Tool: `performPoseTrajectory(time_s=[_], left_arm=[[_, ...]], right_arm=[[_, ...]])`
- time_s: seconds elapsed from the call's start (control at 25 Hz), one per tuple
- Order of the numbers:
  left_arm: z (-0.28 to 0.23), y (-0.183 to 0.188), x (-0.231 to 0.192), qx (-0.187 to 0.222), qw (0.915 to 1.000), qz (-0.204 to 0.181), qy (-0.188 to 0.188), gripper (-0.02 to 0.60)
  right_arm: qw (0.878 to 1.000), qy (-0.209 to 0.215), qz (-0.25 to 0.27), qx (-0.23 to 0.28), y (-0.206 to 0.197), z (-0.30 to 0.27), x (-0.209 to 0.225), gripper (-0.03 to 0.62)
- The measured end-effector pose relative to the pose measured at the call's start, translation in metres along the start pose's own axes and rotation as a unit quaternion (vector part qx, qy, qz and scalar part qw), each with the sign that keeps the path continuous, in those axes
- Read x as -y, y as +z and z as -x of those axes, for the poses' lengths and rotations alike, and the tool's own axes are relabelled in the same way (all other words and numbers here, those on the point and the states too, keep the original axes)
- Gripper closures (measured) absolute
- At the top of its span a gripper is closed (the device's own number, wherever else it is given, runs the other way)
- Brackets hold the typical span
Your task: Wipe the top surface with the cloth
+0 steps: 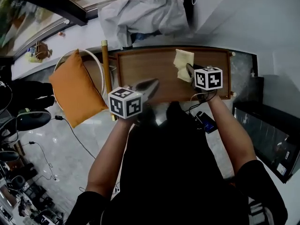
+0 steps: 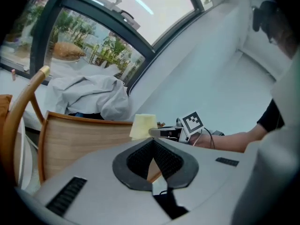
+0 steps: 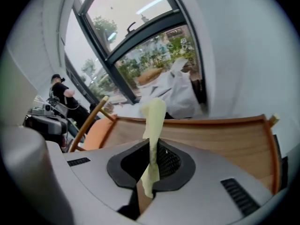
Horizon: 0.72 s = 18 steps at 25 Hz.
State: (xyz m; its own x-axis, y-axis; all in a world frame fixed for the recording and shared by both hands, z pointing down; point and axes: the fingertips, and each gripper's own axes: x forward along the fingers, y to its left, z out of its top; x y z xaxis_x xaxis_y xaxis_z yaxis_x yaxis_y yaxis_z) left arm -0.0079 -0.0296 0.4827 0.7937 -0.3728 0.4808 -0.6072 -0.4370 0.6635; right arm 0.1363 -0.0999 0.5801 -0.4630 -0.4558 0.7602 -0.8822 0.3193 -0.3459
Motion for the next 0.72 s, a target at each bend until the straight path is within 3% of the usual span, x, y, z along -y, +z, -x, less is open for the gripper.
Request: performPoseTrajectory(time_s=[0.16, 0.36, 0.56, 0.72], left_arm=[[0.054, -0.010, -0.027, 0.004, 0.9996, 0.028, 0.004, 0.574], [0.102, -0.027, -0.071, -0.002, 0.9982, 0.028, 0.053, 0.574], [0.135, -0.031, -0.103, 0.001, 0.9963, 0.038, 0.077, 0.574], [0.150, -0.036, -0.116, -0.004, 0.9965, 0.037, 0.075, 0.574]], right_arm=[[0.995, 0.099, 0.019, -0.013, 0.001, -0.051, -0.110, 0.562], [0.981, 0.182, 0.024, -0.060, -0.022, -0.107, -0.218, 0.562], [0.976, 0.192, 0.031, -0.093, -0.040, -0.152, -0.275, 0.562], [0.978, 0.151, 0.066, -0.129, -0.060, -0.183, -0.280, 0.562]])
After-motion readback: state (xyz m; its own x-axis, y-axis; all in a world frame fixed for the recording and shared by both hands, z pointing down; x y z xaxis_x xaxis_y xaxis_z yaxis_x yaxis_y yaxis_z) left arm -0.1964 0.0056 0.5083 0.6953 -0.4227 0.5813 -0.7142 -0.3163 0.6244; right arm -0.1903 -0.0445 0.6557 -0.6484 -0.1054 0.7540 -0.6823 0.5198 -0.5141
